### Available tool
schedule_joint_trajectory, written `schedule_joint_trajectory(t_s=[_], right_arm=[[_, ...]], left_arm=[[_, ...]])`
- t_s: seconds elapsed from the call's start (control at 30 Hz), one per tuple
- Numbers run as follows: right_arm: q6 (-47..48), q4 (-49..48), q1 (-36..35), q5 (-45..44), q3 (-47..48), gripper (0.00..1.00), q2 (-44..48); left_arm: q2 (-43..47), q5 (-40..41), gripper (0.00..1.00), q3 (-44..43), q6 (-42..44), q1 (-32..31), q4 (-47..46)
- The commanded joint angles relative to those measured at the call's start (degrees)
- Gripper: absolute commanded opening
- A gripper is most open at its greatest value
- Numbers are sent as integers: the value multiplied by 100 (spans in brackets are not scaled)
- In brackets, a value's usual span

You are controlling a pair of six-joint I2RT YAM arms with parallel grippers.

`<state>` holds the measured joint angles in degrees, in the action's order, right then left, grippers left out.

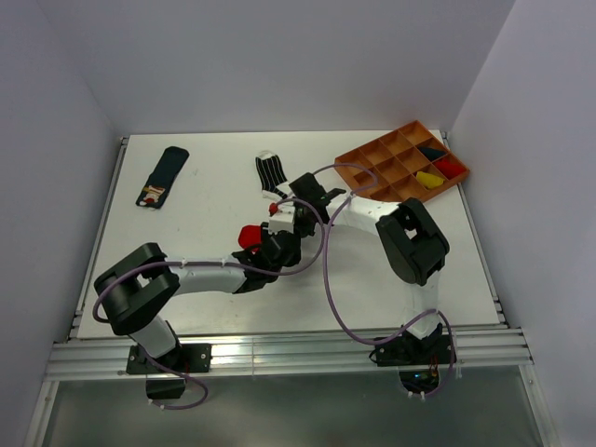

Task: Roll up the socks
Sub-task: Roll the sock at the center of the board.

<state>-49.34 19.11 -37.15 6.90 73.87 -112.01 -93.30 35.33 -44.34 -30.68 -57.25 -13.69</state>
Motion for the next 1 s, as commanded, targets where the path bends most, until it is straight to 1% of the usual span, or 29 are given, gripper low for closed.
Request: schedule_joint_trajectory(t_s=[0.0, 0.2, 0.47, 0.67, 0.77, 0.8, 0.87, 0.9, 0.93, 0.97], right_arm=[[74, 145, -56, -57, 198, 0, -120], [65, 172, -56, -22, 225, 0, -128], [56, 163, -56, 40, 234, 0, -155], [21, 145, -56, 119, 234, 0, -155], [30, 180, -56, 180, 277, 0, -137], [21, 146, -56, 215, 260, 0, -111], [-5, 93, -56, 277, 207, 0, -50], [-14, -47, -47, 295, 129, 0, 11], [-31, -144, -47, 321, 50, 2, 56], [-101, -249, -38, 339, -29, 7, 100]], left_arm=[[-48, 211, 59, -216, 159, -119, -107], [-285, 141, 57, -190, -148, -119, -46], [-786, 9, 56, -286, -246, -119, -11], [-945, 35, 54, -392, -447, -119, 270], [-1006, 140, 48, -462, -614, -111, 516], [-1032, 158, 40, -505, -658, -102, 569], [-1094, 193, 30, -541, -755, -75, 701], [-1094, 193, 21, -541, -782, -58, 719], [-1059, 159, 16, -532, -808, -14, 728], [-1033, 132, 11, -515, -843, 12, 710]])
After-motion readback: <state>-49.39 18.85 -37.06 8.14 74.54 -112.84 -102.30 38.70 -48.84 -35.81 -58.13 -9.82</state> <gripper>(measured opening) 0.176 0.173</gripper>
